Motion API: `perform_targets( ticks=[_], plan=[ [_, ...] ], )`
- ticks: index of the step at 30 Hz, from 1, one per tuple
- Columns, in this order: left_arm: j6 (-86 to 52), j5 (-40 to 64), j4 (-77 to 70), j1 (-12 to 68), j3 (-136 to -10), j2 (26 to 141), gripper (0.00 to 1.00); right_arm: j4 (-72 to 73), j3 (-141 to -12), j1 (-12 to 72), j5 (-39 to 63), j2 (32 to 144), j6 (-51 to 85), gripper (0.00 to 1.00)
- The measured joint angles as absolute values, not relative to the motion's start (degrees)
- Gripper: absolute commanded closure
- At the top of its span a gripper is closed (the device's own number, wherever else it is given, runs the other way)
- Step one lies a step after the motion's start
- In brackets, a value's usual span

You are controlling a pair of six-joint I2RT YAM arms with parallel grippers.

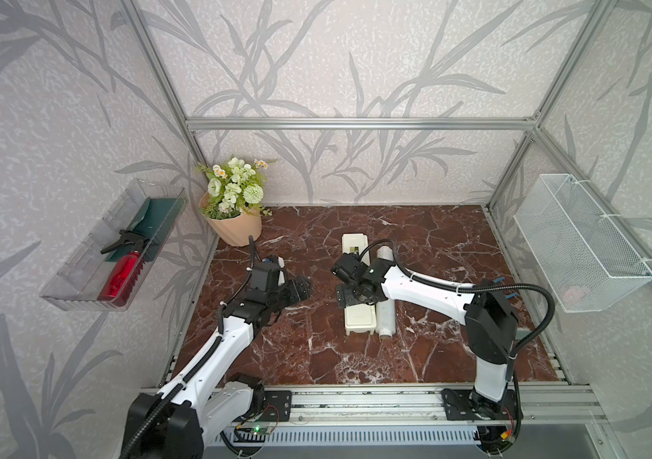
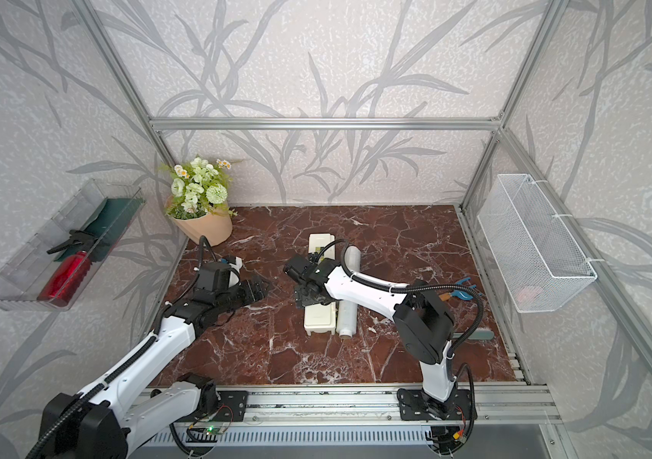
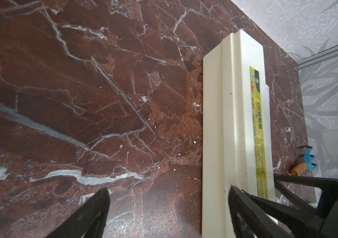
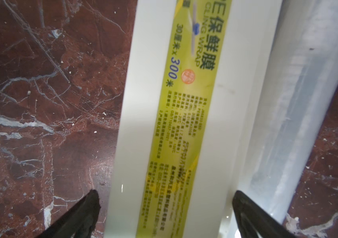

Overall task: Put plastic wrap rolls into dispensers
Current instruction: Pick up the plastic wrap cutting box from the center of the board.

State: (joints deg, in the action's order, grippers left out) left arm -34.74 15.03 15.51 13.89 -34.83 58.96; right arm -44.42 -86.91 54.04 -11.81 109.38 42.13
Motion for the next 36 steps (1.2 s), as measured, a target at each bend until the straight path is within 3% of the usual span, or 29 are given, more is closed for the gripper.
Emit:
perform_targets(
  ticks=[25,31,36],
  plan=[
    [-35.2,19.8,6.6,14.6,-31.7,61.9,0.12,-48.3,-88.2,53.8,-11.5,112.5,45.6,0.0],
    [-35.8,22.3,-3.5,15.1,-26.6,62.5,0.12,-48.6,-88.3,52.9,-10.6,112.5,45.6,0.16],
    [-32.9,18.5,-10.2,19.6,-23.3,61.6,0.12,-49.3,-89.3,51.0,-8.1,112.4,45.4,0.21]
  ],
)
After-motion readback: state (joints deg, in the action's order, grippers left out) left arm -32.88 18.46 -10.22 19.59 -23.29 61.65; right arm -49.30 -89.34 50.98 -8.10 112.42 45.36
